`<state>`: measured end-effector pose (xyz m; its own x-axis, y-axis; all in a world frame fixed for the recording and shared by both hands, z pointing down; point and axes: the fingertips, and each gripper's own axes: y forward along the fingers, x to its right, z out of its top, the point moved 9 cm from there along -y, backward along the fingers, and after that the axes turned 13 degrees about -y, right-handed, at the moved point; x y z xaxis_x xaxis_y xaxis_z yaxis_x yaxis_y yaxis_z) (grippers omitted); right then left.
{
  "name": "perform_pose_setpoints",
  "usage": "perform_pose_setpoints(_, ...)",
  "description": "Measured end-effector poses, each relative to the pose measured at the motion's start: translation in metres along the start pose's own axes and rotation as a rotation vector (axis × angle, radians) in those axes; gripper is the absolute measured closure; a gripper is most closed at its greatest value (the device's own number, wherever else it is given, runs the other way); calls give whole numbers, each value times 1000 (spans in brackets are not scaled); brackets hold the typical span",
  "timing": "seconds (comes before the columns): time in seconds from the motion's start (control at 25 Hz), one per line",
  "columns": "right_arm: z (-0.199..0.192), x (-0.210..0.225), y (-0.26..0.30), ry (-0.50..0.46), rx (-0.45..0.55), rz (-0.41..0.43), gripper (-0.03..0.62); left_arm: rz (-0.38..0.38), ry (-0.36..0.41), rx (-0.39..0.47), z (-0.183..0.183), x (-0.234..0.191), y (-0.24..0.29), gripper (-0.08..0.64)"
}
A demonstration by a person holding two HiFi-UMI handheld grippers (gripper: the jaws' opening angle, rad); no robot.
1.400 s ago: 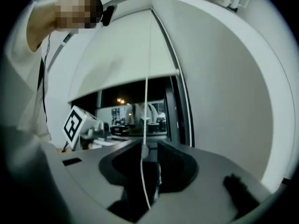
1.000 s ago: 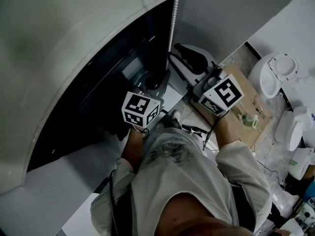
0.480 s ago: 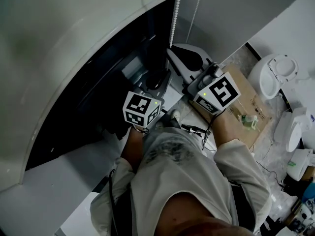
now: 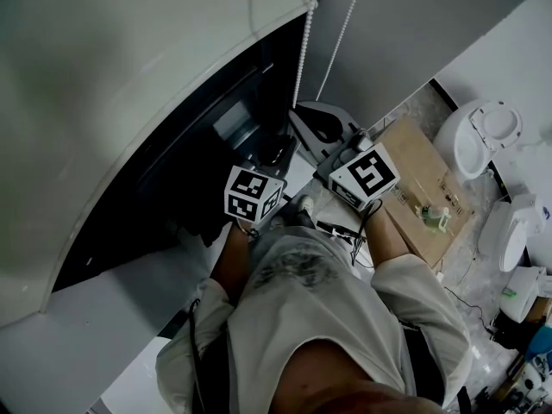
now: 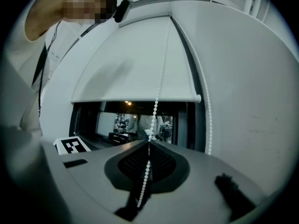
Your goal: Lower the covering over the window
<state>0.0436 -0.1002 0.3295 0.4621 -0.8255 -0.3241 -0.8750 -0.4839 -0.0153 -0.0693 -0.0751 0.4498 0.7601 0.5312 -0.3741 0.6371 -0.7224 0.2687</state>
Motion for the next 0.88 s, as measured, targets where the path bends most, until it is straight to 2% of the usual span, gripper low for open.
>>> perform_pose_setpoints(0.48,-40,-20,-9,55,-72,15,575,18,-53,-79,-39,-7,3,551)
perform_pose_setpoints(0.72,-43,-22,-13,63,-78,7,574,15,-39,-60,-32,0,-9,541)
perform_pose_setpoints(0.88,-44,-22,-15,65,-80,2,574,-9,-16,-21,-12,11,-26,480)
